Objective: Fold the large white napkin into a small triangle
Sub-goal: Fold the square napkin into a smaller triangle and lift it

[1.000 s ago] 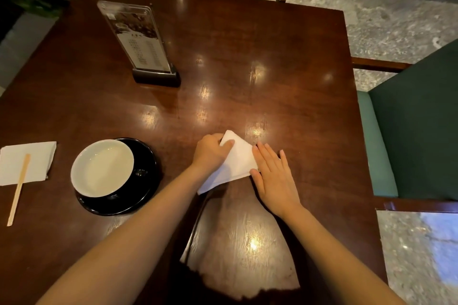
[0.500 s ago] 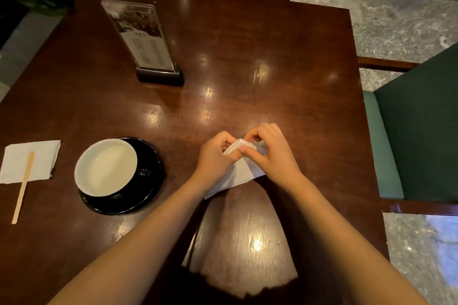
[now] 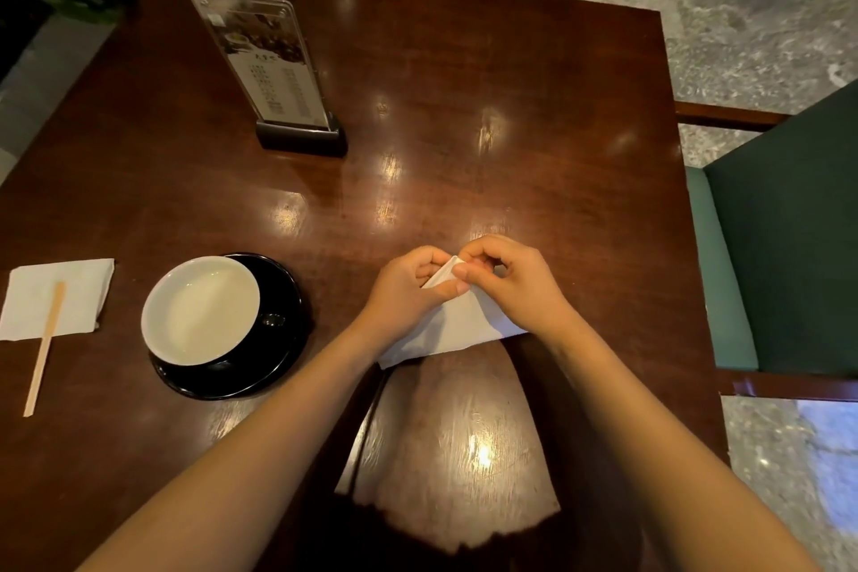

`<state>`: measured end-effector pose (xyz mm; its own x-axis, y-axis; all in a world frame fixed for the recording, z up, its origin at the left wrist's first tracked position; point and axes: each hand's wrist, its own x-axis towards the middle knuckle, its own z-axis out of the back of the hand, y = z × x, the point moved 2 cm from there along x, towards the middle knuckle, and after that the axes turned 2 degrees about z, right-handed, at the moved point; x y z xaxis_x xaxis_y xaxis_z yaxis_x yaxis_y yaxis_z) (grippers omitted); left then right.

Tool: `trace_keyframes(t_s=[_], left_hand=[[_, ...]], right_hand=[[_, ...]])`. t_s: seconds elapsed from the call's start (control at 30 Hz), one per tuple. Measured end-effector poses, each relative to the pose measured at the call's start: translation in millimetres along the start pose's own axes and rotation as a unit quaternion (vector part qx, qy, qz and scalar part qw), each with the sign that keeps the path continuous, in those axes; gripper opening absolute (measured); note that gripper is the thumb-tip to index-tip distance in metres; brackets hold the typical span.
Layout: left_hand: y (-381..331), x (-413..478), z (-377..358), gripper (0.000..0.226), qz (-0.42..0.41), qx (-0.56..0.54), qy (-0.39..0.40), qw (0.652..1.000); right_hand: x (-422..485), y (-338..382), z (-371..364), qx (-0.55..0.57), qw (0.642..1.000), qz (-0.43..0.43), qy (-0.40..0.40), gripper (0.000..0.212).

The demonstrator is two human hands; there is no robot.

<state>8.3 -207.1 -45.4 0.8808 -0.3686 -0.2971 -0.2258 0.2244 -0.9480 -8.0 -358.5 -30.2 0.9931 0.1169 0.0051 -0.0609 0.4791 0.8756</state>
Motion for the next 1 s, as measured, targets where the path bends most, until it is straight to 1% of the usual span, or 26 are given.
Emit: trace_keyframes(t_s=[0.07,0.17,0.3,0.4,0.43,0.5,0.57,0.67,0.77,0.8,0.83,0.87,0.93,0.97,1.0], left_hand=[[1,-1,0,0.013,0.005,-0.007,0.015,1.000],[3,-4,-1,0.015,0.014,-0.049,0.019,0.999],[-1,-5,-3,0.015,0.032,-0.120,-0.011,0.992],[0,-5,-6,0.012,0.053,-0.170,-0.019,0.984],[0,-6,-5,0.010,0.065,-0.181,-0.024,0.981],[1,-4,1,0.006,0.083,-0.176,-0.037,0.980],[2,-1,6,0.006,0.090,-0.155,-0.031,0.983],[-1,0,7,0.007,0.074,-0.145,-0.003,0.987],[-3,2,7,0.006,0.081,-0.171,-0.010,0.982],[-2,2,8,0.006,0.099,-0.155,-0.001,0.983],[0,1,10,0.011,0.126,-0.130,0.025,0.983],[4,-2,12,0.021,0.158,-0.110,0.072,0.979],[14,-13,9,0.041,0.216,-0.108,0.191,0.952],[18,-21,6,0.042,0.229,-0.114,0.233,0.938],[21,-26,4,0.035,0.234,-0.122,0.248,0.932]], right_hand=[[1,-1,1,-0.032,0.999,0.011,0.007,0.013],[2,-1,2,-0.068,0.997,0.042,0.008,0.021],[2,-4,0,-0.083,0.995,0.054,0.007,0.027],[-2,-13,-1,-0.090,0.994,0.052,0.015,0.033],[-4,-16,0,-0.091,0.994,0.054,0.029,0.033],[-6,-24,4,-0.098,0.991,0.059,0.074,0.027],[-9,-33,10,-0.086,0.990,0.041,0.108,0.021],[-13,-37,13,-0.031,0.995,-0.020,0.095,0.018],[-14,-36,13,-0.015,0.997,-0.036,0.069,0.015],[-14,-37,13,-0.014,0.997,-0.035,0.065,0.015],[-14,-36,15,-0.010,0.997,-0.035,0.062,0.014],[-14,-36,17,-0.001,0.998,-0.039,0.055,0.013],[-14,-36,20,0.028,0.998,-0.053,0.027,0.015],[-14,-35,21,0.035,0.997,-0.061,0.019,0.017],[-14,-34,22,0.036,0.997,-0.066,0.021,0.018]])
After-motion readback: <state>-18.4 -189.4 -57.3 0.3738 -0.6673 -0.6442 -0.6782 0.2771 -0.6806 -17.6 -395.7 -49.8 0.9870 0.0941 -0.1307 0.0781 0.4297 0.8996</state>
